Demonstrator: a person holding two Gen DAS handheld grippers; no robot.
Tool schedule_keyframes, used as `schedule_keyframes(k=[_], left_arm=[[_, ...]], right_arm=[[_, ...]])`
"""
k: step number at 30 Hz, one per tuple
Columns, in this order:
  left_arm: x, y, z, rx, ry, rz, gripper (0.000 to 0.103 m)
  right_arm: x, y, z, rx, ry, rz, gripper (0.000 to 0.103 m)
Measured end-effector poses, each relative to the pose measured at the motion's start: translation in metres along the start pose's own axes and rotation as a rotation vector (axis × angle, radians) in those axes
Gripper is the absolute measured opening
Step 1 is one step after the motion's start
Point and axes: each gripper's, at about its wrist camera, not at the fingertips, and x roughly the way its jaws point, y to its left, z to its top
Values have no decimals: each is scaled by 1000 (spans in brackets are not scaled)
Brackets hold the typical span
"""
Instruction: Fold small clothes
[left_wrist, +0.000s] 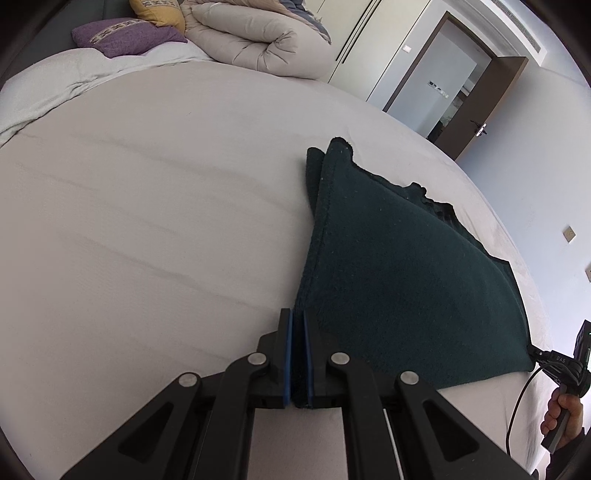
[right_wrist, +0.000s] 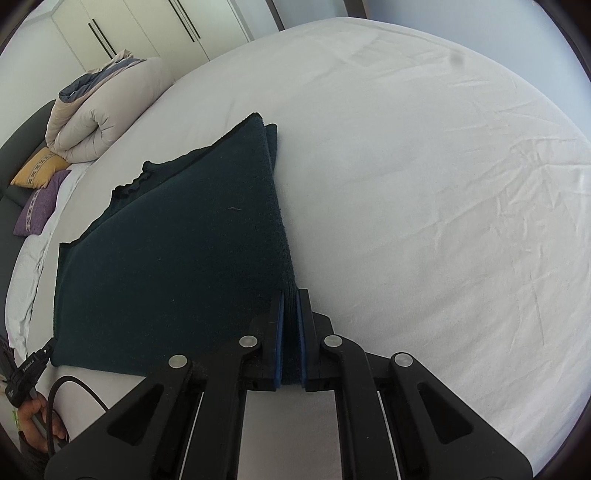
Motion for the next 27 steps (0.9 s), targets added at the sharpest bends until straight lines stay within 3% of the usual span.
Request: schedule_keyframes(k=[6, 8, 10, 11, 12, 16, 18, 22, 24, 27], left_arm=[[-1, -3, -3, 21, -14, 25, 9], [-1, -2, -5, 19, -14, 46, 27], [-3, 2, -3, -6, -3, 29, 37], [-8, 4, -1, -19, -6, 32, 48], [-15, 6, 0, -36, -16, 44, 52], [-49, 1, 9, -37, -102, 53, 53], [-54, -23, 18, 45, -111, 39, 53], [-27, -82, 33, 222, -79, -29, 70], [4, -102, 34, 284, -44, -33, 70], [48, -110, 23, 301, 72, -40, 66]], right_arm=[[9, -3, -1, -31, 10, 18, 6], [6, -4, -2, -29, 0, 29, 7], [2, -10, -2, 11, 3, 59, 8], [-3, -13, -3, 36, 5, 67, 11], [-10, -16, -4, 55, -4, 66, 18], [-49, -23, -8, 86, -99, 91, 21], [-60, -17, -4, 99, -116, 145, 21], [-46, 32, 13, 77, -49, 347, 21], [-20, 72, 15, 65, 45, 489, 21], [25, 130, 8, 24, 171, 617, 21]])
